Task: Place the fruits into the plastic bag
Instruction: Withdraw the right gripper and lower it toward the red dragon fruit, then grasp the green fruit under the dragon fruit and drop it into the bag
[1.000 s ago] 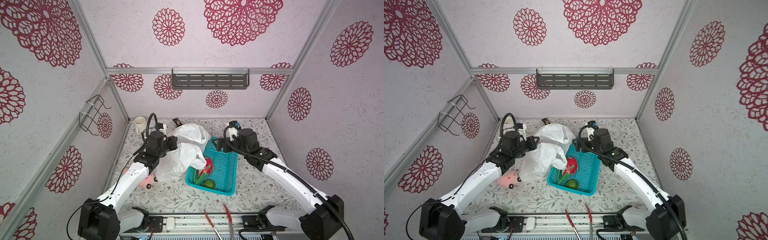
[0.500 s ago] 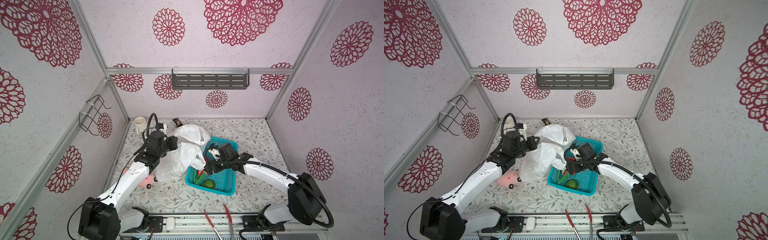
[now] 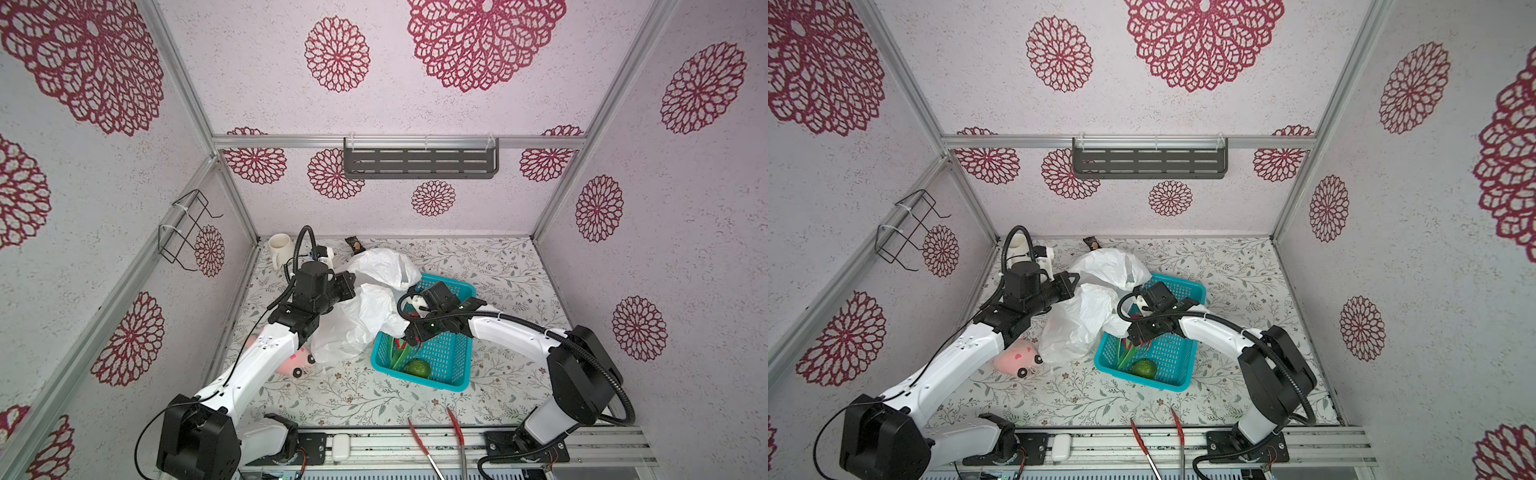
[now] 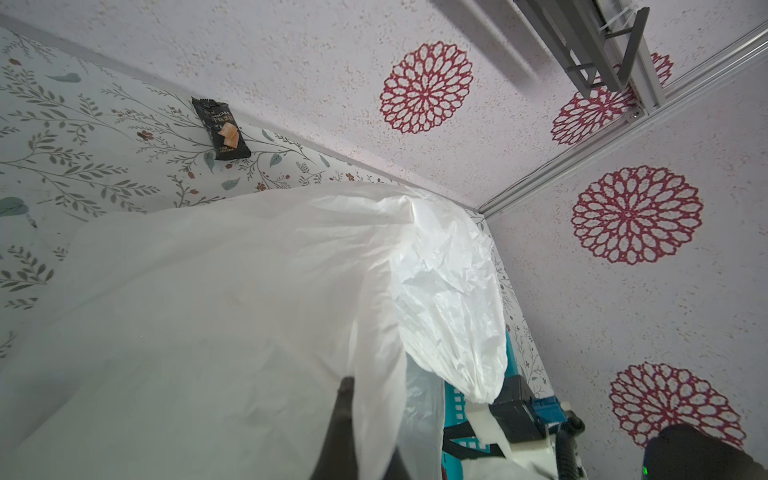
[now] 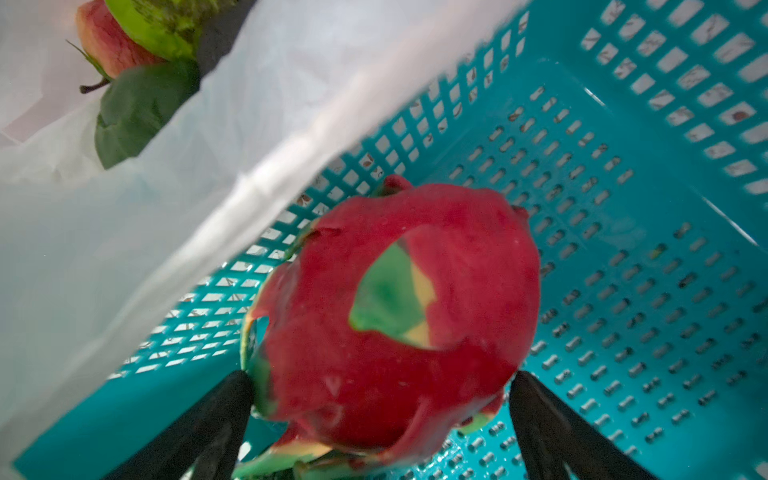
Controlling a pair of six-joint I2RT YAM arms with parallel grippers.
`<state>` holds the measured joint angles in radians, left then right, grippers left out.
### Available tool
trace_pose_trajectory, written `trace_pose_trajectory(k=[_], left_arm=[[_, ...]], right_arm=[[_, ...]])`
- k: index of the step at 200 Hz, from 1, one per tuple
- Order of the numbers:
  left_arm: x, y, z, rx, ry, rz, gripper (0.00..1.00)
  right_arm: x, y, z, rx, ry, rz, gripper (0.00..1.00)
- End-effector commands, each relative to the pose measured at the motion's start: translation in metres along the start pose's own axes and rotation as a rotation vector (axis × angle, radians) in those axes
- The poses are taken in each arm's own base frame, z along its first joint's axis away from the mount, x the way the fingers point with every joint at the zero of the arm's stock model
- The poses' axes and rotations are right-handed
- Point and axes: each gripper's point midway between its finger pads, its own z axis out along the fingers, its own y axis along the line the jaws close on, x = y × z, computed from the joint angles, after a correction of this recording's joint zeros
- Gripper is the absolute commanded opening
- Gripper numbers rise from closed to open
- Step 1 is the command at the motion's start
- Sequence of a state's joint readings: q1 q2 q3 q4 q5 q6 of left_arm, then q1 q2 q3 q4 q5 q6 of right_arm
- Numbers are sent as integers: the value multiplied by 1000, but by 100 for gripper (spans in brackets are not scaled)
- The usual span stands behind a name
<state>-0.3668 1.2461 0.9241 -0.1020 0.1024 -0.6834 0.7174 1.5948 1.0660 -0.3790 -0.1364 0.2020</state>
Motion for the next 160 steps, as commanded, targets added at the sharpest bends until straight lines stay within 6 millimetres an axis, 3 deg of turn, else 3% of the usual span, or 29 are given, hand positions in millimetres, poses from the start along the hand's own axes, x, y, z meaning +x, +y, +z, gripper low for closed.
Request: trace_pose_trajectory(k=[1, 28, 51, 67, 92, 160], left_arm=[[-6, -8, -1, 16, -10, 20, 0], [-6, -8, 1, 17, -12, 29, 0], [-6, -7, 3, 17, -14, 38, 0], [-6, -7, 5, 16, -12, 42, 0], [-5, -6, 5, 12, -8, 46, 0], [-1, -3, 9, 17, -2, 59, 0]], right_arm=[[10, -5, -26, 41, 5, -22, 99], [26, -1, -57, 27, 37, -53, 99], [48, 19, -66, -91, 148, -95, 98], [64, 33, -60, -186, 237, -99, 95], [73, 39, -47, -228, 307, -103, 91], [97, 32, -6, -240, 455, -90, 86]])
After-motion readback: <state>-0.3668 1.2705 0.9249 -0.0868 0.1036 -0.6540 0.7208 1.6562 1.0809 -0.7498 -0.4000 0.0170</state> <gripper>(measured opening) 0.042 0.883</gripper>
